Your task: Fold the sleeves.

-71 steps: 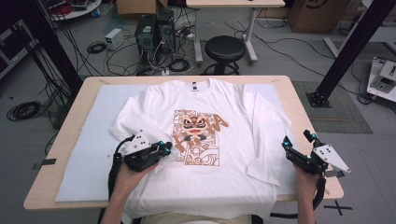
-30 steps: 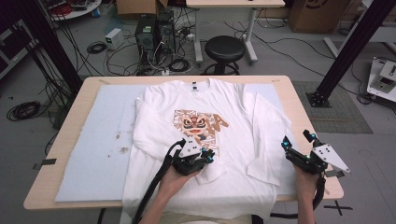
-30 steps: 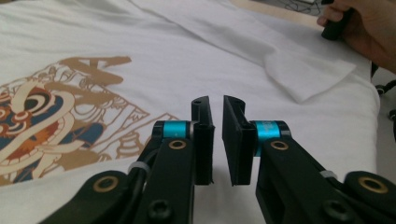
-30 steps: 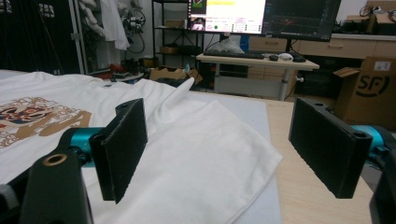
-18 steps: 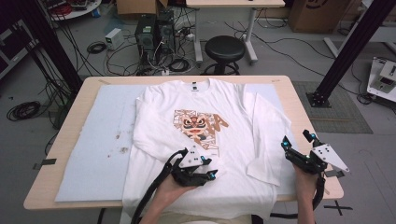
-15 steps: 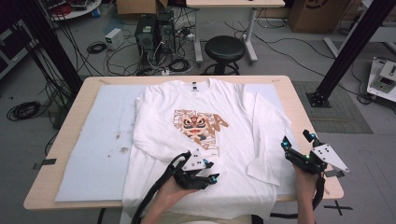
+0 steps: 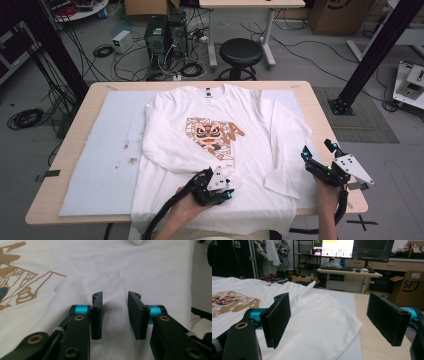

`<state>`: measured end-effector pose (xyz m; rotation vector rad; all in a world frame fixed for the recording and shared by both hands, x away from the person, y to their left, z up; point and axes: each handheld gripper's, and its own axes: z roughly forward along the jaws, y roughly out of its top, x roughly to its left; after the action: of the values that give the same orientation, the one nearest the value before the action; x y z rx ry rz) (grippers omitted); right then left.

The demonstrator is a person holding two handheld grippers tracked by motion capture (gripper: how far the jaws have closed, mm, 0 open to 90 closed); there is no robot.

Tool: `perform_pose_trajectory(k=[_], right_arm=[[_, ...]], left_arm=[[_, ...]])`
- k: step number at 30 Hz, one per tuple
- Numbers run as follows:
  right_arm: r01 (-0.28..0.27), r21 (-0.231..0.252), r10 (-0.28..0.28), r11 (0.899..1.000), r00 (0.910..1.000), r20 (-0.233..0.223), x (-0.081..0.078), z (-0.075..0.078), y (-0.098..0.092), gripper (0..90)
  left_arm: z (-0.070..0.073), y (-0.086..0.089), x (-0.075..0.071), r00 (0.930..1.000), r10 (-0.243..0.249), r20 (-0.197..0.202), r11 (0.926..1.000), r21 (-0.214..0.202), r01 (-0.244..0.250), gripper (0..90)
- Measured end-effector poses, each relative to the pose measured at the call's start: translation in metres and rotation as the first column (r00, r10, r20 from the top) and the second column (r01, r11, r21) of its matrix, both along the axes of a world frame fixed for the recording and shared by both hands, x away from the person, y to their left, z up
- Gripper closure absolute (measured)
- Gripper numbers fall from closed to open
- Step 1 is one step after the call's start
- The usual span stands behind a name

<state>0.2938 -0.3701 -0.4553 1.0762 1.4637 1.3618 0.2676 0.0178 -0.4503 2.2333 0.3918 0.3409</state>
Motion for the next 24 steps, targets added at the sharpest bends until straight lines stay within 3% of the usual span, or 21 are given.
perform_pose_trajectory(k=[4,6,7,8,12,24], right_arm=[[0.002,0.001,-0.002,1.000,1.0000,0.001,0.000,0.000,0.000,19.8],[0.002,0.002,-0.002,1.000,1.0000,-0.001,0.000,0.000,0.000,19.8],[0.002,0.002,-0.002,1.000,1.0000,-0.001,0.000,0.000,0.000,19.8],[0.000,0.004,0.000,1.000,1.0000,-0.007,0.000,0.000,0.000,19.7],[0.001,0.003,-0.001,1.000,1.0000,-0.006,0.000,0.000,0.000,19.8],[0.004,0.003,-0.004,1.000,1.0000,-0.002,0.001,0.000,0.000,19.8]], left_arm=[[0.001,0.002,0.004,0.9992,0.033,-0.023,0.9991,-0.027,-0.034,84.2],[0.003,0.004,0.008,0.9975,0.046,-0.054,0.9961,-0.073,-0.050,85.7],[0.003,0.004,0.008,0.9975,0.046,-0.054,0.9961,-0.073,-0.050,85.9],[0.008,0.008,0.010,0.9951,0.059,-0.079,0.9869,-0.145,-0.070,86.1],[0.015,0.007,0.011,0.9937,0.062,-0.094,0.9760,-0.203,-0.080,86.2],[0.027,-0.017,0.006,0.9954,0.055,-0.079,0.9644,-0.254,-0.073,86.1]])
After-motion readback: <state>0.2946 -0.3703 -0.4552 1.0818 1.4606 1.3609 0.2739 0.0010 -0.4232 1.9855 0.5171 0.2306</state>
